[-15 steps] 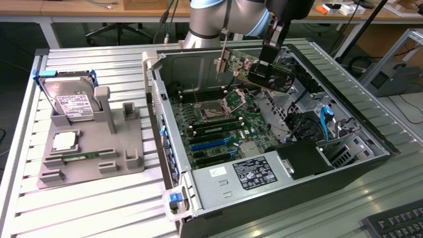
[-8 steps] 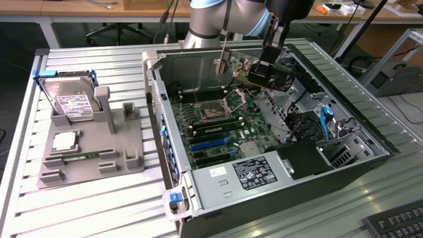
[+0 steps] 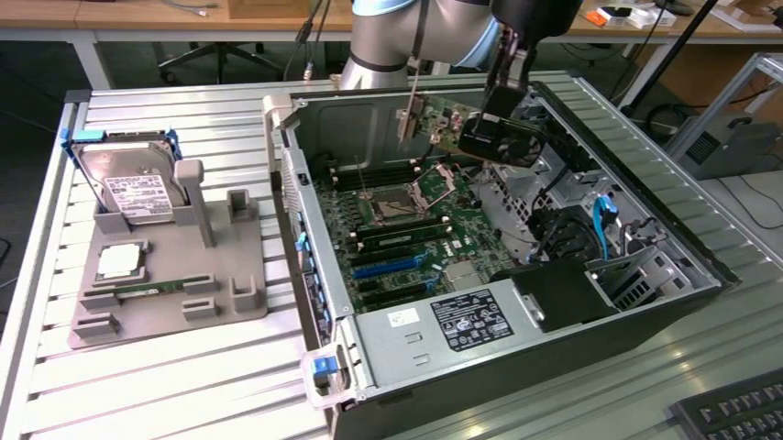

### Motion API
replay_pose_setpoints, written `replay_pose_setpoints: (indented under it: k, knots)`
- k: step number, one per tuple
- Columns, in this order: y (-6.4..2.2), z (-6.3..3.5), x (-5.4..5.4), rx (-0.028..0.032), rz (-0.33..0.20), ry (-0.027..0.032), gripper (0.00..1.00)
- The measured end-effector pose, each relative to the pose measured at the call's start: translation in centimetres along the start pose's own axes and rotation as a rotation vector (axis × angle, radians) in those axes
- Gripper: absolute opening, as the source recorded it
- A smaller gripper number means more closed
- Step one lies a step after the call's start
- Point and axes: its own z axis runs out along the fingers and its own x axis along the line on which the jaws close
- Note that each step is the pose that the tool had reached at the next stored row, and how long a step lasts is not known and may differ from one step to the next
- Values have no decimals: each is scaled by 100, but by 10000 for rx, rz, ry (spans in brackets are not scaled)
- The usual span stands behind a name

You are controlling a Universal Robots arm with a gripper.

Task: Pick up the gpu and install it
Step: 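Insert the gpu into the slot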

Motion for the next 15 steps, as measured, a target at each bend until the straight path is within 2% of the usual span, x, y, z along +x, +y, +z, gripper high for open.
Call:
replay_pose_setpoints:
  k: [15]
  knots:
    - [0, 3, 1, -30, -1193, -4, 27]
